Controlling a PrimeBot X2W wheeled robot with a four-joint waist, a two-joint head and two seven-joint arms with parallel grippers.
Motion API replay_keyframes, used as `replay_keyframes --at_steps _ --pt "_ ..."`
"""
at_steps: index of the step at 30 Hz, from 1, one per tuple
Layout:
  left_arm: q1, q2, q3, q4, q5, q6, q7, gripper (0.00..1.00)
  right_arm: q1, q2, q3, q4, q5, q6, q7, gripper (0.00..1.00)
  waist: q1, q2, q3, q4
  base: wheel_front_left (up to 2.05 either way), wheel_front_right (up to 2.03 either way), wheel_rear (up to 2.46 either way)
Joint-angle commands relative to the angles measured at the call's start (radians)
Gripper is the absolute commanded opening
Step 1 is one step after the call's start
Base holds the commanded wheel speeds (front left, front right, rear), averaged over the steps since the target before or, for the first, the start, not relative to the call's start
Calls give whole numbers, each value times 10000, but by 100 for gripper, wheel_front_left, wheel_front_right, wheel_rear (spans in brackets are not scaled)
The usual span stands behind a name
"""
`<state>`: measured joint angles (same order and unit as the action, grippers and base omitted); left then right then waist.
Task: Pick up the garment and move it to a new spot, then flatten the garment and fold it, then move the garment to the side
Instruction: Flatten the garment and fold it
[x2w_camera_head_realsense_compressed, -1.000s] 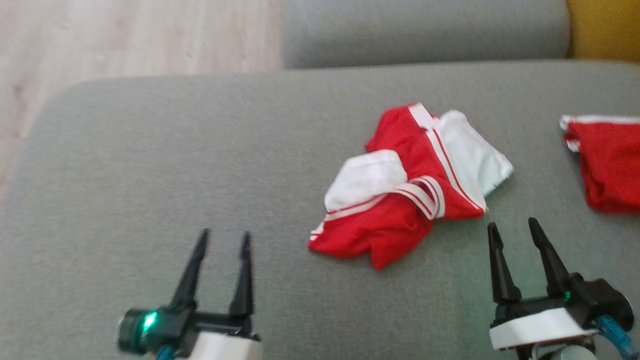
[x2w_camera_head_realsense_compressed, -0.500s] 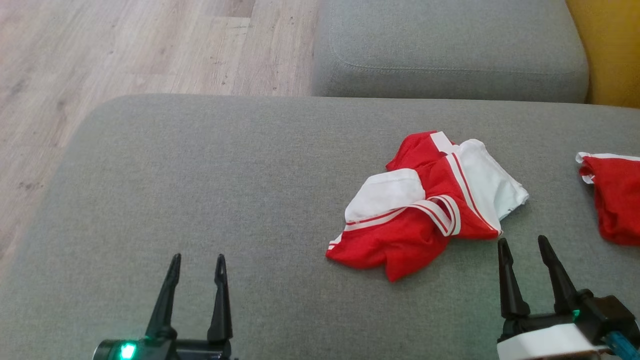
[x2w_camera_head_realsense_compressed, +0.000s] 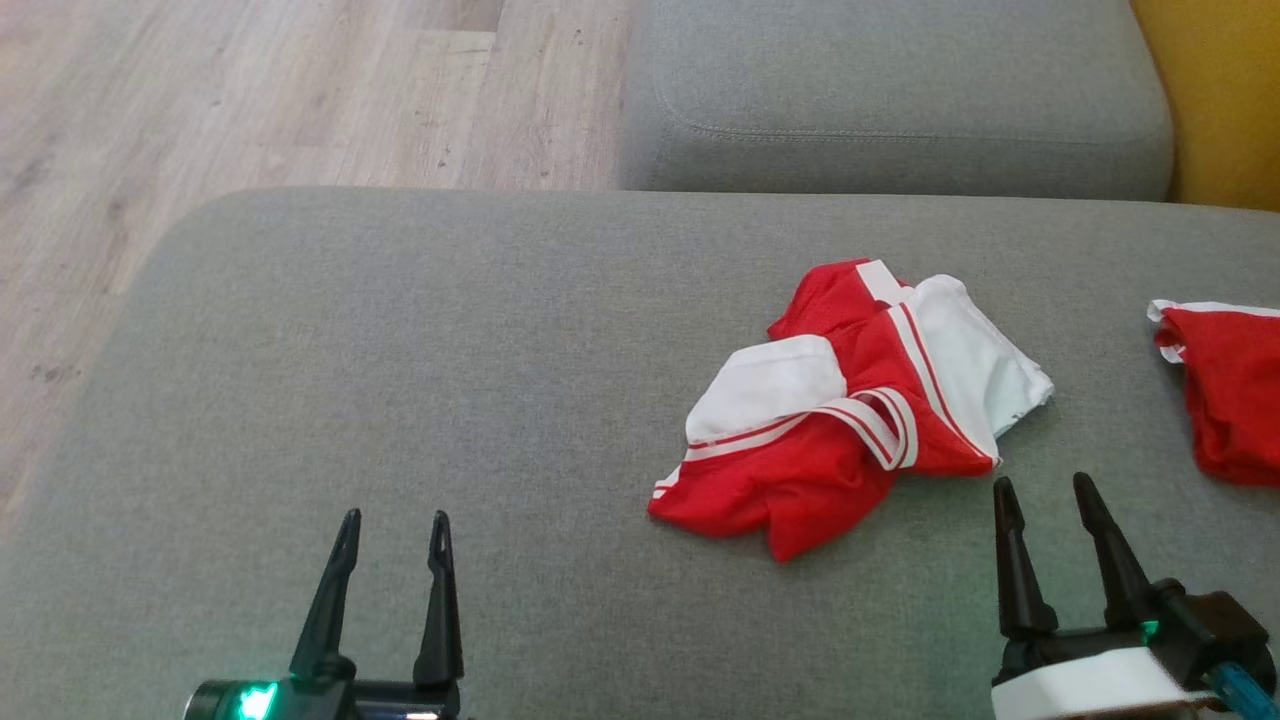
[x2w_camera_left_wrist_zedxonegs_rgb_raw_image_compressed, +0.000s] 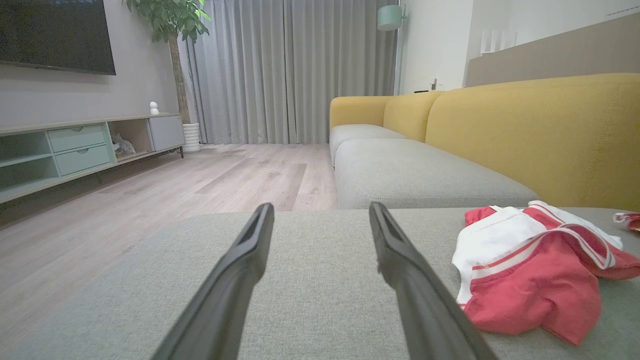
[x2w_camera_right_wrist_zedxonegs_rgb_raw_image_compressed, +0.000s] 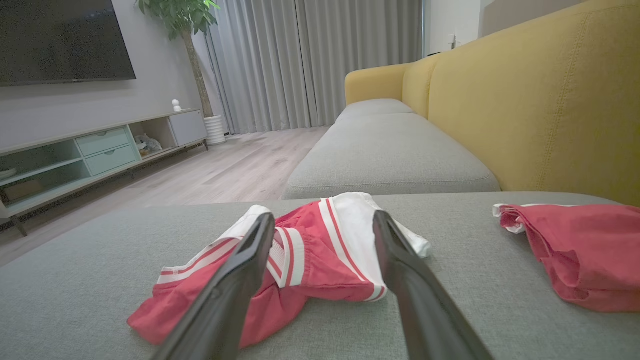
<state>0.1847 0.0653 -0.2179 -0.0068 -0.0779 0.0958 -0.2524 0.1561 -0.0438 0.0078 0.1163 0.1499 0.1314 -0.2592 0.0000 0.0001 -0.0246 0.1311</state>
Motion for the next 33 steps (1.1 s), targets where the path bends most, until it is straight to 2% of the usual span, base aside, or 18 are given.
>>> replay_keyframes --at_steps 1,14,20,26,33 --pt "-291 -117 431 -295 46 -6 -93 100 -349 -64 277 -248 34 -7 -26 100 0 -1 -1 -41 0 0 0" --pt "-290 -141 310 -76 201 -155 -93 100 -412 -64 438 -276 -48 -7 -26 100 0 -1 111 -231 0 0 0" --pt "-924 -145 19 535 202 -546 -93 100 -517 -64 634 -432 -141 -7 -26 100 0 -1 370 -695 0 0 0" --pt "-2660 -148 -1226 2170 -3 -1458 -61 100 -865 -64 757 -624 -200 -7 -26 100 0 -1 1083 -1663 0 0 0" --pt "-5115 -149 -3055 3921 -304 -1955 467 100 -1213 -64 860 -798 -196 -7 -26 100 0 -1 1980 -2711 0 0 0"
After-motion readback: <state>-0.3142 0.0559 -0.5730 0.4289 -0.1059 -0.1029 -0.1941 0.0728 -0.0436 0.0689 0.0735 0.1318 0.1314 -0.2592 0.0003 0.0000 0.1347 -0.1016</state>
